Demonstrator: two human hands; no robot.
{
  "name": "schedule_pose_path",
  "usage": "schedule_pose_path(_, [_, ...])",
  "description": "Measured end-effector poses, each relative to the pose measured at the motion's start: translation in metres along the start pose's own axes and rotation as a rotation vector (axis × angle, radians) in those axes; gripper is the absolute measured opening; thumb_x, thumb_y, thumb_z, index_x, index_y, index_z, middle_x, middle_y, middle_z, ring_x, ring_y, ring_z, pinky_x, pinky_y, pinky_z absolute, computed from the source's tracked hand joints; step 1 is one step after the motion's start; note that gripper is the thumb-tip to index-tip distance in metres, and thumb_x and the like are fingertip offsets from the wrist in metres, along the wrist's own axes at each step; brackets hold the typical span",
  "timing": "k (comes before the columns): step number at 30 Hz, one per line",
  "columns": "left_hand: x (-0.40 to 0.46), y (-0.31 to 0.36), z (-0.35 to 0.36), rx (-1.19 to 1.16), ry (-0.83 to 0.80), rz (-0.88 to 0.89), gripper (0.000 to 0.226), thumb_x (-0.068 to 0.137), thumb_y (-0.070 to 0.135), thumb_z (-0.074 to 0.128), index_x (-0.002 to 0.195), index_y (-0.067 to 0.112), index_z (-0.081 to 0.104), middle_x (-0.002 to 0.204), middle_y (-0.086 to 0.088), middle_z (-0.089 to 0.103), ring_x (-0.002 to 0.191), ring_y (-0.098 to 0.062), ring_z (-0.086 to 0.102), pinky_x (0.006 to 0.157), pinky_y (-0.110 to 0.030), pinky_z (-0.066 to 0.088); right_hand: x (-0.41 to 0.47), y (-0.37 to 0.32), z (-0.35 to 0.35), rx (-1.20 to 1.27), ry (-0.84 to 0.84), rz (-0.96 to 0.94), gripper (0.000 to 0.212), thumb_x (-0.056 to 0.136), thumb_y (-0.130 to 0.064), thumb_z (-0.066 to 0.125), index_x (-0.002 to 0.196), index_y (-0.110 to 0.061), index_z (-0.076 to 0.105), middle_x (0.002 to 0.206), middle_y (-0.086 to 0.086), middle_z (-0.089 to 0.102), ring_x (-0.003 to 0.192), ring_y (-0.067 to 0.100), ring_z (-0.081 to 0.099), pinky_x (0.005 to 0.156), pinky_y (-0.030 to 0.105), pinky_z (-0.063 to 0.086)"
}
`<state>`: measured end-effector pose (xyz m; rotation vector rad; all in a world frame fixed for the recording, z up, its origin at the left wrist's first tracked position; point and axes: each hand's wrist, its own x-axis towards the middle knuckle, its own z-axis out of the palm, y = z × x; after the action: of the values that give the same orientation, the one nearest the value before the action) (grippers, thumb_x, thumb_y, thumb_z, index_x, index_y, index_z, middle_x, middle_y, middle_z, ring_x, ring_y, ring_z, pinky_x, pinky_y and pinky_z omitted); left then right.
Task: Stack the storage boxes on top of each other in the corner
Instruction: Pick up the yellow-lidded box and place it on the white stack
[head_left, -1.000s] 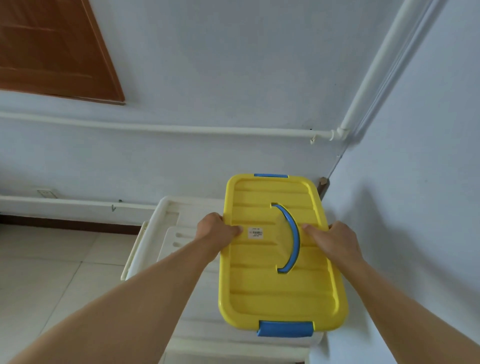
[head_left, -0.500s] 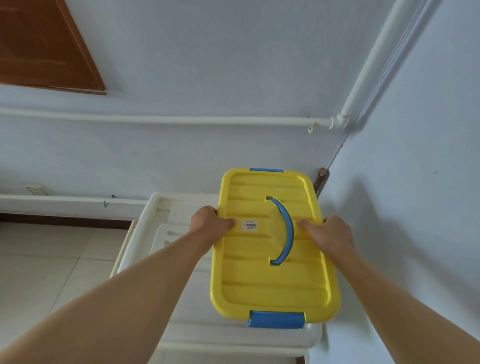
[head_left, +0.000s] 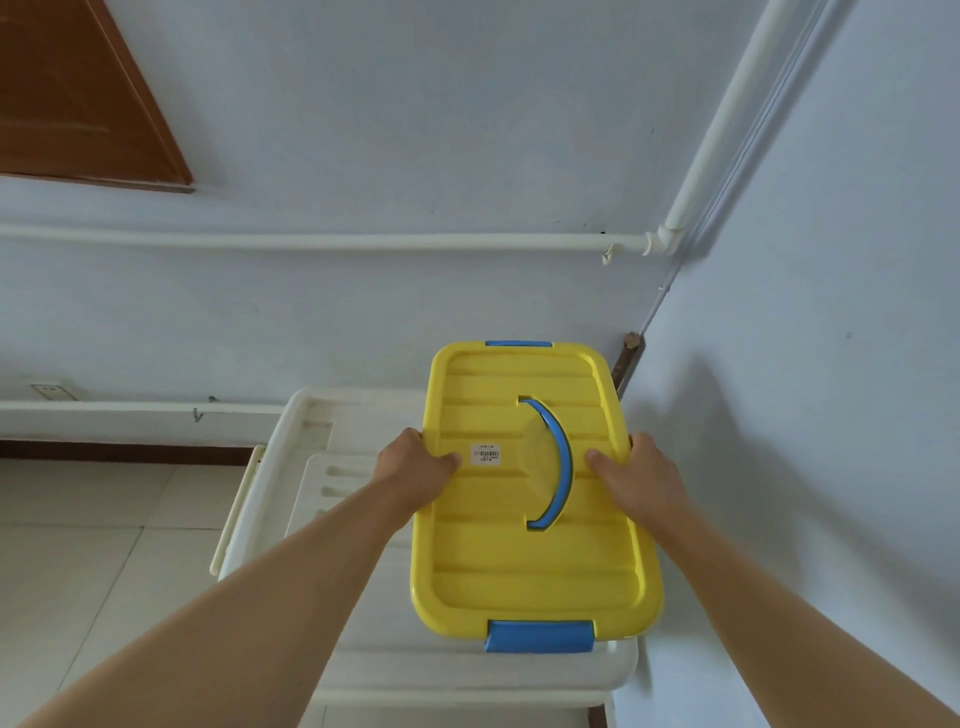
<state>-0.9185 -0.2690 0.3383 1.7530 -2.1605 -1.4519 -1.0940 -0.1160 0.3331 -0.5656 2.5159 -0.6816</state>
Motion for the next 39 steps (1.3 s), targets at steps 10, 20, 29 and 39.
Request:
schedule_pose_path(10, [-0.022, -0.013, 0.004, 0.053, 0.042, -0.032, 0.032, 0.095, 0.03, 0.047, 0.112, 0.004, 0.052, 0.11, -0.014, 0.057, 0.086, -0.026, 0.052, 0.069, -0.032, 0.043, -0.036, 0.009, 0.012, 0.013, 0.192, -0.035, 0.032, 0.099, -0.023, 0.037, 0.122, -0.002, 0.046, 0.114, 0.018, 0.055, 0.103, 0.031, 0.054, 0.086, 0.041, 0.045])
schedule_pose_path(20, [-0.014, -0.016, 0.005, 0.168, 0.092, -0.023, 0.034, 0.095, 0.031, 0.046, 0.115, 0.004, 0.052, 0.113, -0.016, 0.058, 0.088, -0.028, 0.053, 0.068, -0.036, 0.044, -0.037, 0.013, 0.02, 0.091, 0.2, -0.046, 0.03, 0.099, -0.024, 0.034, 0.117, -0.004, 0.048, 0.111, 0.017, 0.056, 0.099, 0.028, 0.054, 0.083, 0.039, 0.045])
schedule_pose_path(29, [-0.02, -0.016, 0.008, 0.151, 0.094, 0.005, 0.034, 0.094, 0.032, 0.046, 0.113, 0.005, 0.052, 0.113, -0.015, 0.059, 0.093, -0.031, 0.056, 0.077, -0.038, 0.05, -0.036, 0.013, 0.012, 0.04, 0.162, -0.06, 0.033, 0.099, -0.024, 0.037, 0.122, -0.002, 0.047, 0.115, 0.018, 0.056, 0.105, 0.032, 0.054, 0.088, 0.042, 0.045])
schedule_pose_path(39, [-0.073, -0.04, 0.007, 0.185, 0.035, 0.141, 0.08, 0.087, 0.036, 0.061, 0.148, 0.022, 0.011, 0.133, -0.018, 0.049, 0.116, -0.036, 0.051, 0.084, -0.04, 0.044, -0.075, 0.028, -0.003, -0.015, 0.108, -0.169, 0.057, 0.09, -0.01, 0.048, 0.143, -0.012, 0.027, 0.14, 0.015, 0.034, 0.125, 0.032, 0.038, 0.098, 0.041, 0.037])
